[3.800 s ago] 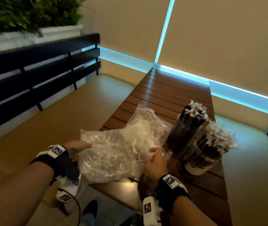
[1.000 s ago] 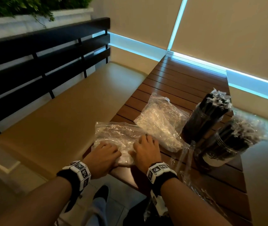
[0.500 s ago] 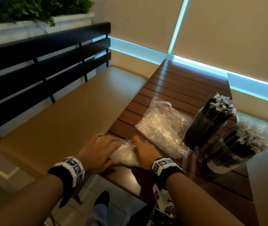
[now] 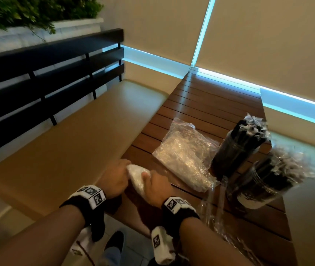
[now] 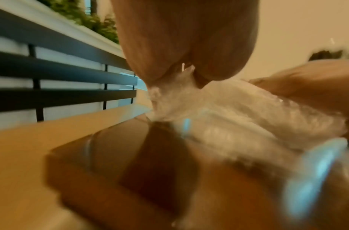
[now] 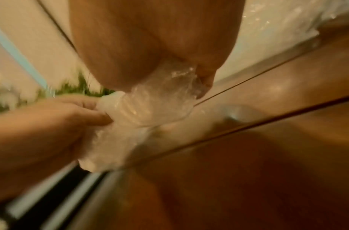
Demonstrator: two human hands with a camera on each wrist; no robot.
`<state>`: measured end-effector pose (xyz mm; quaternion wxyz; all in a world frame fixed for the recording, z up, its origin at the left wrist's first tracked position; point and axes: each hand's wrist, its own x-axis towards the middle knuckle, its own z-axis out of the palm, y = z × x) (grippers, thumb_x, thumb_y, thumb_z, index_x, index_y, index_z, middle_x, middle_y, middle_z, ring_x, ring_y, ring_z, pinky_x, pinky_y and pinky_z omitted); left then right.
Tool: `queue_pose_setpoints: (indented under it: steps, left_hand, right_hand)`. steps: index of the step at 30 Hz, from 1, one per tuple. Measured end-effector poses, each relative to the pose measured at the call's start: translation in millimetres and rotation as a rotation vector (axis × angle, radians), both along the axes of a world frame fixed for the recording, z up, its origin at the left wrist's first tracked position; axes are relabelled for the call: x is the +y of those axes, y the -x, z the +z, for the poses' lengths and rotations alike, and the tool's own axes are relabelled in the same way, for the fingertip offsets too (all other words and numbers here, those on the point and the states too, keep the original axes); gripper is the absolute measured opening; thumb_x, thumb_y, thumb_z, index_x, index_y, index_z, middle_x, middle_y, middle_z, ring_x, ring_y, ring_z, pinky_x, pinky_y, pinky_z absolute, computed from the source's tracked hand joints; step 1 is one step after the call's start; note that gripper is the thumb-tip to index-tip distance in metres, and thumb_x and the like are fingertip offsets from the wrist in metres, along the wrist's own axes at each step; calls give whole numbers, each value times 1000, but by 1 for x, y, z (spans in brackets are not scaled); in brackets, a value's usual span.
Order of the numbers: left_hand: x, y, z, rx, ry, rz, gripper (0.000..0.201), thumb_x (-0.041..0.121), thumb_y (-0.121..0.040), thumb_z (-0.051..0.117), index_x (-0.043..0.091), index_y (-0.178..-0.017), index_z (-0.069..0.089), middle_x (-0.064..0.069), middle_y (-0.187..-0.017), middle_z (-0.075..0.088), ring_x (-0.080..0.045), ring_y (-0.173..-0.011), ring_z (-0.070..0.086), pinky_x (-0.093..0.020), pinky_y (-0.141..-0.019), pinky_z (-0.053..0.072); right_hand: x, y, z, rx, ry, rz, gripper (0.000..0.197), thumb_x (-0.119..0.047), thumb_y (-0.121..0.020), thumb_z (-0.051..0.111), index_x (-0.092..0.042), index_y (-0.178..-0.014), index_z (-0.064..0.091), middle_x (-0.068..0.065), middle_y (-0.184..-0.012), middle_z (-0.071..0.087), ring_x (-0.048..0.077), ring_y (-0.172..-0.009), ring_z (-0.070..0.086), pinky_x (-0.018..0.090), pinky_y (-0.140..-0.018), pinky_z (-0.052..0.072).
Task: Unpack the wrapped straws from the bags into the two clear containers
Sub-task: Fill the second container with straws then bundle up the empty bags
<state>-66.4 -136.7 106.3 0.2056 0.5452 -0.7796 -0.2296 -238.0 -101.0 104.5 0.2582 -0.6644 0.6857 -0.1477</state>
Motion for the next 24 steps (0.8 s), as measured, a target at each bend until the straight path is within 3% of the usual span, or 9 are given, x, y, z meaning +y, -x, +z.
queue_pose_setpoints:
  steps: [4,6,9,11,15,17,19,22,24]
  left_hand:
    - [-8,30,44,602,-278,285,19,24,-92,57,12,-107,58,-7,-102,66,-19,-85,63,-33,-66,50]
    - [-5,52,69,937,-465,299,20,17,-101,47,9,-110,62,-16,-106,69,-23,-85,67,-38,-71,55]
    - [1,71,102,1241,-657,203,49,38,-106,29,7,-117,66,-23,-116,69,-32,-102,68,-48,-91,53]
    - [0,76,108,1250,-770,109,78,64,-100,16,8,-121,65,-21,-117,70,-33,-110,67,-50,-98,50]
    - [-6,88,101,783,-763,-8,92,84,-84,9,26,-118,71,-10,-125,68,-23,-118,63,-41,-101,48]
    - [-10,98,93,670,-739,-10,74,75,-93,19,27,-112,72,-4,-122,69,-17,-111,65,-34,-97,50]
    - [-13,119,81,744,-781,75,58,60,-100,34,18,-116,70,-5,-109,75,-21,-100,72,-41,-93,56]
    - [-25,146,62,705,-623,445,43,46,-94,52,9,-114,63,-15,-117,68,-30,-99,67,-49,-93,55]
    - [-31,143,56,626,-591,604,52,40,-85,59,7,-125,52,-16,-128,57,-35,-106,60,-45,-92,53]
  right_hand:
    - [-17,-11,46,-318,370,-186,30,-48,-97,43,-20,-90,51,6,-102,55,23,-95,50,35,-84,42]
    - [-28,-12,68,-520,415,-283,27,-47,-93,55,-24,-105,48,1,-113,48,17,-105,47,30,-89,41]
    - [-36,1,87,-799,354,-332,65,-64,-79,59,-35,-133,35,0,-130,49,17,-115,54,37,-98,48]
    - [-34,14,86,-798,311,-310,78,-75,-72,58,-40,-137,34,-2,-125,58,17,-109,61,41,-94,53]
    - [-21,49,74,-636,313,-394,66,-75,-66,63,-30,-115,56,-7,-102,69,12,-91,67,43,-84,57]
    - [-13,64,71,-505,299,-374,50,-66,-72,65,-27,-102,57,-9,-93,67,11,-85,65,42,-80,56]
    - [-4,71,72,-336,339,-333,39,-58,-79,62,-28,-101,53,-12,-92,63,8,-83,61,36,-76,53]
    - [1,85,73,-176,430,-450,47,-55,-81,59,-29,-119,50,-9,-111,58,13,-95,57,32,-79,47]
    - [1,107,69,-176,330,-616,56,-55,-80,60,-30,-129,46,-4,-120,53,22,-104,56,32,-82,43]
